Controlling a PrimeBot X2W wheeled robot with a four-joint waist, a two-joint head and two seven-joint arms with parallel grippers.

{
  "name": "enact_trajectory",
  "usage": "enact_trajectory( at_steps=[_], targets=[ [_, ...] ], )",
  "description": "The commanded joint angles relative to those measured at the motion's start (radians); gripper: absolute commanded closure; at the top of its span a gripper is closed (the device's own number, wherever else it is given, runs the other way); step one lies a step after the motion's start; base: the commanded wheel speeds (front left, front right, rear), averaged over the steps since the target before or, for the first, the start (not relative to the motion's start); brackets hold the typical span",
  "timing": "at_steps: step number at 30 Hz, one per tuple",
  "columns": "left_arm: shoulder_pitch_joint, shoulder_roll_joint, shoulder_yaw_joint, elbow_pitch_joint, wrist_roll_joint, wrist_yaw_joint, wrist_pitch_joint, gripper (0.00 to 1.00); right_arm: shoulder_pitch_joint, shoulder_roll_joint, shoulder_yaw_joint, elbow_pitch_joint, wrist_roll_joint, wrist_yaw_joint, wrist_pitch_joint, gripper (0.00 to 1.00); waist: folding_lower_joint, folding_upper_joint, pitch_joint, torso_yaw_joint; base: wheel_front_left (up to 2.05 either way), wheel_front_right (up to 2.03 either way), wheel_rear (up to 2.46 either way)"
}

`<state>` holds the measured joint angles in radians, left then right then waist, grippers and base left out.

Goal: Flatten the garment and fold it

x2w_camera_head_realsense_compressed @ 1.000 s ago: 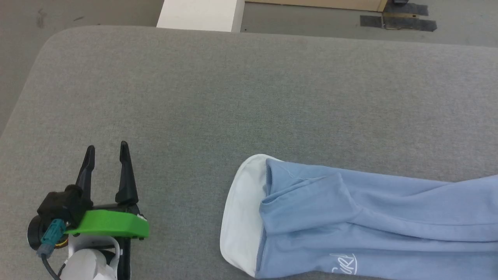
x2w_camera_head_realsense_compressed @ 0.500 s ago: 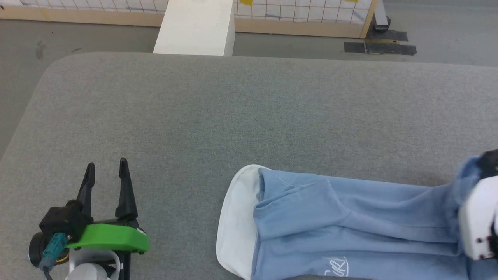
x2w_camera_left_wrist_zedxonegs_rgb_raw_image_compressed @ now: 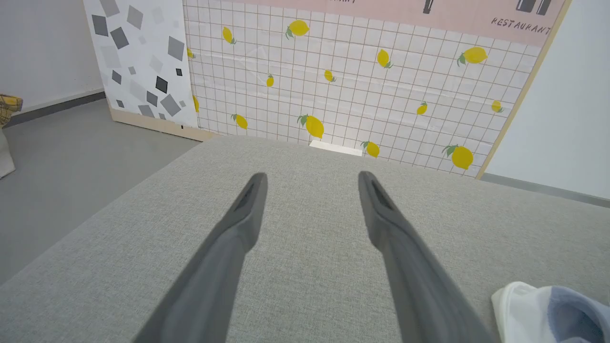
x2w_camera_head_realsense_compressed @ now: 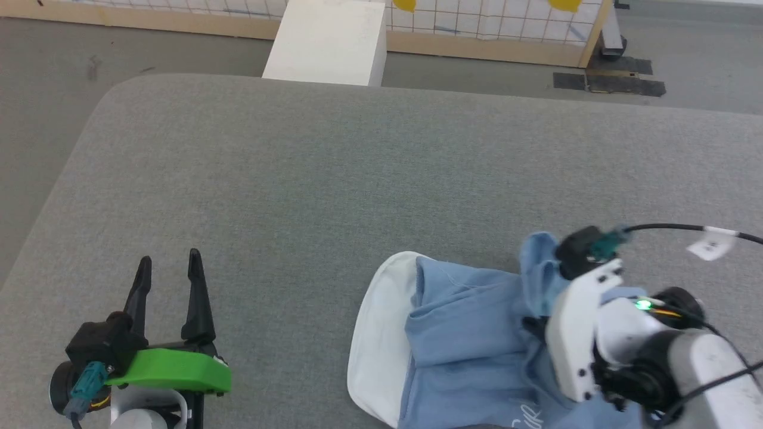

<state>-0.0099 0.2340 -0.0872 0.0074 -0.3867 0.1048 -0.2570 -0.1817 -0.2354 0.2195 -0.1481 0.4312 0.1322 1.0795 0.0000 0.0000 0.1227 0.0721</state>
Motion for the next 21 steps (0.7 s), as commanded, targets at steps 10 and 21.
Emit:
enact_trajectory(
  at_steps=[10, 21],
  targets=[
    [0.005, -0.015, -0.003, 0.020, 0.011, -0.021, -0.005, 0.00, -0.125, 0.122, 0.203, 0.187, 0.028, -0.002, -0.089, 1.00, 0.0000, 0.0000, 0.022, 0.052, 0.00, 0.00, 0.00],
    [0.005, -0.025, 0.019, 0.024, 0.016, -0.025, -0.005, 0.00, -0.176, 0.177, 0.317, 0.283, 0.110, -0.002, -0.235, 0.00, 0.0000, 0.0000, 0.030, 0.042, 0.00, 0.00, 0.00]
  ],
)
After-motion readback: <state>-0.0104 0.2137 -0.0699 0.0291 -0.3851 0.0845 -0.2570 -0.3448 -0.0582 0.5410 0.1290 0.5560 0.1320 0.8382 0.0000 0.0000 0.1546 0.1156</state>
